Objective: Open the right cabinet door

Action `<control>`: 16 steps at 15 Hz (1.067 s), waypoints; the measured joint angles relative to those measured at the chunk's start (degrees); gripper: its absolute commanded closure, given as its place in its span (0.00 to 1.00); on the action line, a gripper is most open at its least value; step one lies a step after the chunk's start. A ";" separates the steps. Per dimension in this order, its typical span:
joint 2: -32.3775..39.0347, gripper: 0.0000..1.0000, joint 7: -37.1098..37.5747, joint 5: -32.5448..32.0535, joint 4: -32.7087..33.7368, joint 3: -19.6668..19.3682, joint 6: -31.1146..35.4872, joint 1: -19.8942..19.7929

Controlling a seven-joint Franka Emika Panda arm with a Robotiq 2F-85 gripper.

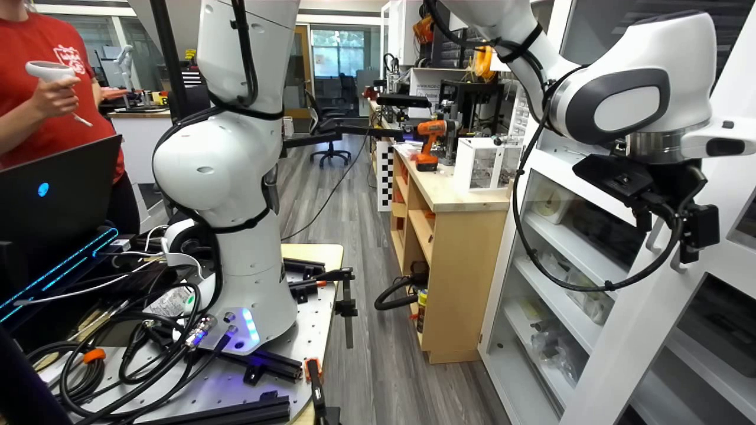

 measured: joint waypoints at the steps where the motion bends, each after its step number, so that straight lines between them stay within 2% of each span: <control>1: 0.14 0.00 0.00 0.00 0.02 0.12 0.02 0.04; 9: 2.21 0.00 -0.01 0.02 0.74 2.74 1.87 0.11; 16: 4.65 0.00 -0.42 -0.06 3.11 3.02 5.11 0.12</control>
